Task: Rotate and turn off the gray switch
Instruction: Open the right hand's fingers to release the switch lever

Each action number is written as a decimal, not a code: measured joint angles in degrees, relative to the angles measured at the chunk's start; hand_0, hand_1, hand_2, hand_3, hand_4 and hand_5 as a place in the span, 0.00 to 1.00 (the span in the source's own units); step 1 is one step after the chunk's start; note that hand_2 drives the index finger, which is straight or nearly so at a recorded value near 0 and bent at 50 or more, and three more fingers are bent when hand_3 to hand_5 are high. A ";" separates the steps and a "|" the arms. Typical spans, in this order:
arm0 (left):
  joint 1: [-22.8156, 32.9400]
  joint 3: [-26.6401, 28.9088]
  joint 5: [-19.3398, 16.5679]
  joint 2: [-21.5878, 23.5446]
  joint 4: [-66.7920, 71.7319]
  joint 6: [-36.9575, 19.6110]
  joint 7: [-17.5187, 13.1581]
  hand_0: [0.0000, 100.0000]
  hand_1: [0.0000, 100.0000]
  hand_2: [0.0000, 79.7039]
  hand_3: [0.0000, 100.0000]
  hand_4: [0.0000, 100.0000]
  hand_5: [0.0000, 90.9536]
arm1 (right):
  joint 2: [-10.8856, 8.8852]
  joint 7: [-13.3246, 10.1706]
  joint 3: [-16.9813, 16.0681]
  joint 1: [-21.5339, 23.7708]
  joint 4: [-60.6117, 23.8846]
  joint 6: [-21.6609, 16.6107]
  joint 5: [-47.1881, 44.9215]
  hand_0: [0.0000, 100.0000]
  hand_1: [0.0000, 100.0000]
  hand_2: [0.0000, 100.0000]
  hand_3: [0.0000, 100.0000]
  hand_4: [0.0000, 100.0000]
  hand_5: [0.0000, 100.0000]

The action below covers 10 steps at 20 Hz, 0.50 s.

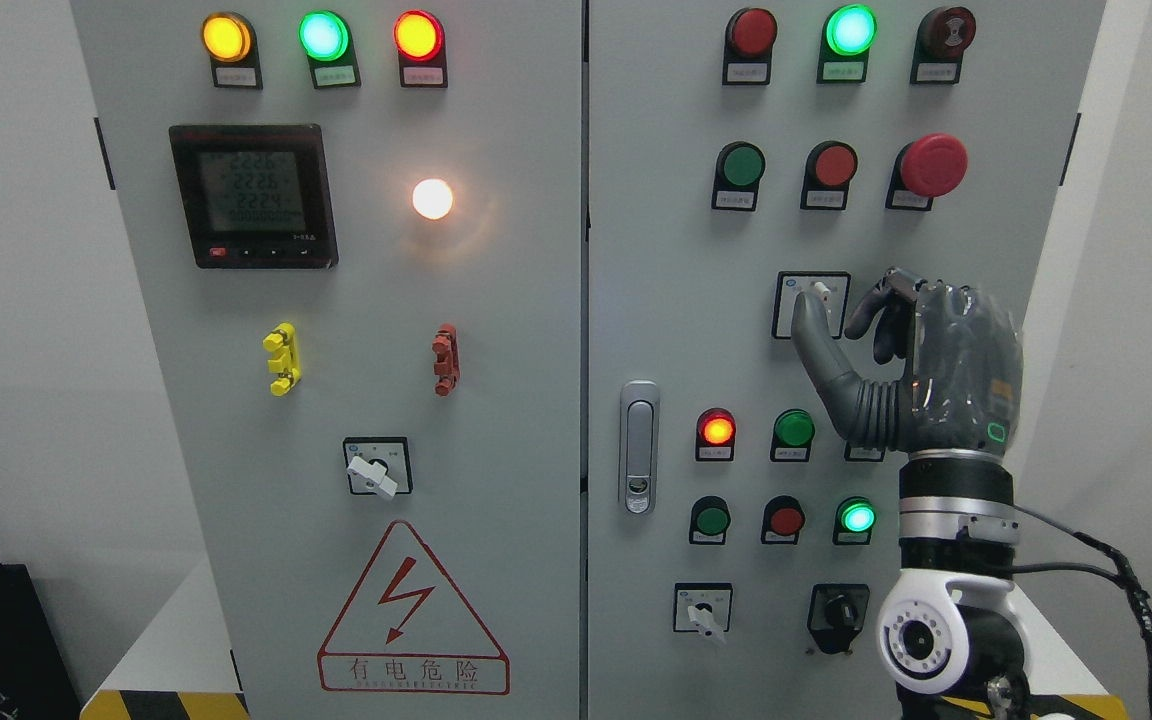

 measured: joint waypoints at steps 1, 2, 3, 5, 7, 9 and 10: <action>0.00 0.00 0.00 0.00 0.00 0.00 0.00 0.12 0.39 0.00 0.00 0.00 0.00 | -0.05 -0.01 0.00 0.33 -0.42 -0.21 0.00 0.29 0.22 0.59 1.00 1.00 0.99; 0.00 0.00 0.00 0.00 0.00 0.00 0.00 0.12 0.39 0.00 0.00 0.00 0.00 | -0.09 -0.02 0.00 0.64 -0.81 -0.41 0.01 0.29 0.21 0.56 1.00 1.00 0.98; 0.00 0.00 0.00 0.00 0.00 0.00 0.00 0.12 0.39 0.00 0.00 0.00 0.00 | -0.16 -0.02 0.00 0.99 -1.26 -0.73 0.01 0.29 0.21 0.54 1.00 1.00 0.96; 0.00 0.00 0.00 0.00 0.00 0.00 0.00 0.12 0.39 0.00 0.00 0.00 0.00 | -0.31 -0.03 0.00 1.65 -2.16 -1.28 0.02 0.28 0.21 0.51 0.95 0.91 0.90; 0.00 0.00 0.00 0.00 0.00 0.00 0.00 0.12 0.39 0.00 0.00 0.00 0.00 | -0.52 -0.04 0.00 2.24 -3.05 -1.53 0.02 0.27 0.22 0.51 0.81 0.75 0.76; 0.00 0.00 0.00 0.00 0.00 0.00 0.02 0.12 0.39 0.00 0.00 0.00 0.00 | -0.80 -0.24 0.00 2.89 -3.92 -1.80 0.03 0.27 0.20 0.52 0.65 0.62 0.61; 0.00 0.00 0.00 0.00 0.00 0.00 0.02 0.12 0.39 0.00 0.00 0.00 0.00 | -0.97 -0.23 0.00 3.25 -4.34 -1.95 0.03 0.27 0.19 0.51 0.60 0.58 0.56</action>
